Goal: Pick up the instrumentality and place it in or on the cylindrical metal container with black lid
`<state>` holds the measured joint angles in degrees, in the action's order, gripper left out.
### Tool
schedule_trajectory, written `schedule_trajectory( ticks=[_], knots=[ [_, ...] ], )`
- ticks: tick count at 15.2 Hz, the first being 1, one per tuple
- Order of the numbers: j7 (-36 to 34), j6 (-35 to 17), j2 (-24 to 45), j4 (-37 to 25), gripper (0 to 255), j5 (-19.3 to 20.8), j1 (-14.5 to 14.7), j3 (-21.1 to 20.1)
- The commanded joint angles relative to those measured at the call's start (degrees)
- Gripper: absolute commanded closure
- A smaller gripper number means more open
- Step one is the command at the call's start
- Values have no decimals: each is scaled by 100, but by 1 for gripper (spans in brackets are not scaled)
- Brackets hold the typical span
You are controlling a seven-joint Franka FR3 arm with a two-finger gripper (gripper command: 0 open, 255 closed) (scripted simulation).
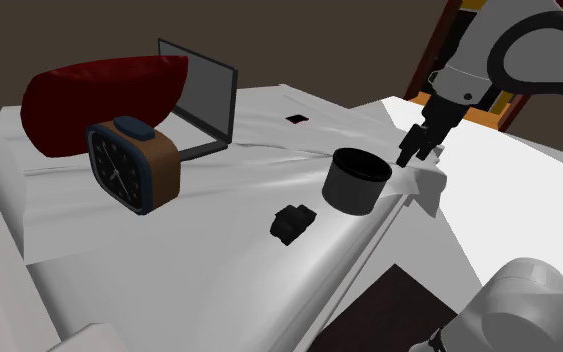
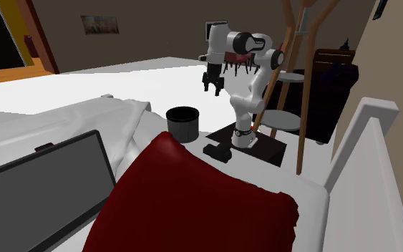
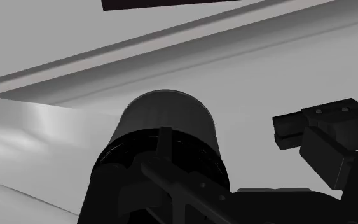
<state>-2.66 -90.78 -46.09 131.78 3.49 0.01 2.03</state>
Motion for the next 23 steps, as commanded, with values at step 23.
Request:
schedule_trajectory(
  ticks=[23],
  knots=[
    [-951, -325, 4537, -2265, 0, -403, 933, -1487]
  ],
)
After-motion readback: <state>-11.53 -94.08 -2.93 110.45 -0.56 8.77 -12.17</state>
